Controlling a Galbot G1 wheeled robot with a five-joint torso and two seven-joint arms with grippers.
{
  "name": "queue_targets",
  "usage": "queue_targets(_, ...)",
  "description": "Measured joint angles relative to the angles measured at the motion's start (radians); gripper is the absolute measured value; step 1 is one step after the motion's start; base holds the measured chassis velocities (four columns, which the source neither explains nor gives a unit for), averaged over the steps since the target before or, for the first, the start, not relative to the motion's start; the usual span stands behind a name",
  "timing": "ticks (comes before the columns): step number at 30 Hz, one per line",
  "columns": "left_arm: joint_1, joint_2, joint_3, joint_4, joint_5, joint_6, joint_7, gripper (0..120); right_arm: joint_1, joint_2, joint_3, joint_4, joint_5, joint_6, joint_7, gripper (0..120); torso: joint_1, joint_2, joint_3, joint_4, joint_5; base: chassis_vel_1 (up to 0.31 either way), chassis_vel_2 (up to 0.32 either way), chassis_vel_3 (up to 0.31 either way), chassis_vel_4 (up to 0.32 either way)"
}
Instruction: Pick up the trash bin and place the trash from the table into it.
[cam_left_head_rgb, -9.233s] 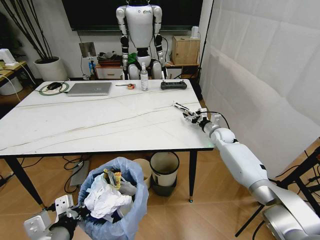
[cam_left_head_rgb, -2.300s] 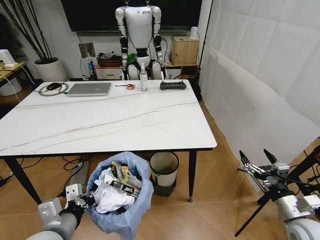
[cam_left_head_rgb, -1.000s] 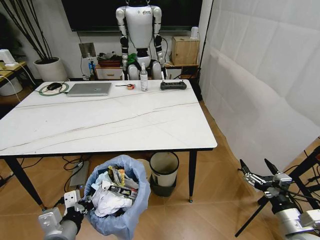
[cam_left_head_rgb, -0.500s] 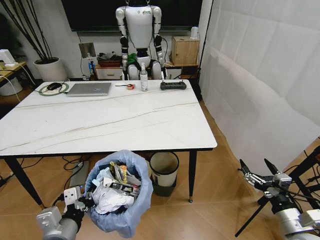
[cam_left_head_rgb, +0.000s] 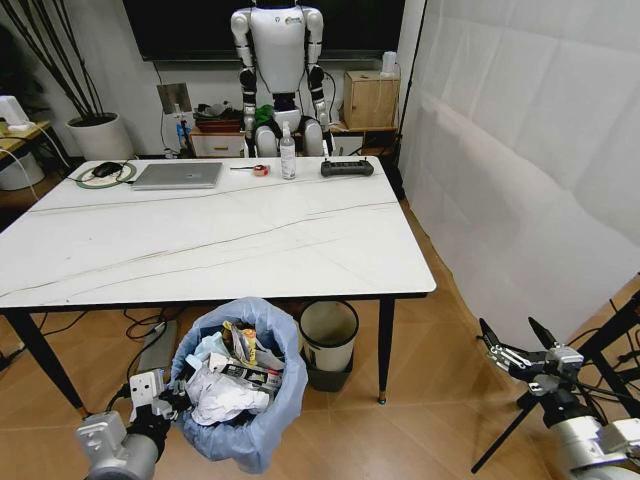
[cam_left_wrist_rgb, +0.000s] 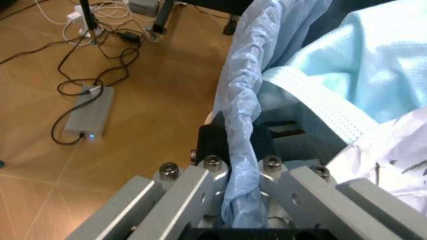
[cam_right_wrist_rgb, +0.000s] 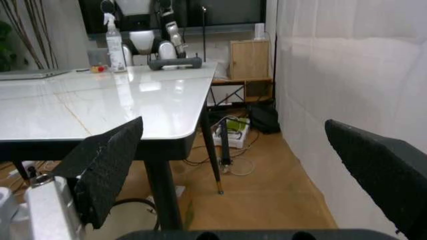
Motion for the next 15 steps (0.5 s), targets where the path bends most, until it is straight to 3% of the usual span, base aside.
queue_targets(15,-0.003,-0.019,0.034,0.029,0.0,-0.004,-0.007,0,0.0,0.0,0.0,0.0,0.0,0.0,0.0,100,-0.037,-0.083,-0.046,0.0,0.0,0.0,0.0,0.0,0.0)
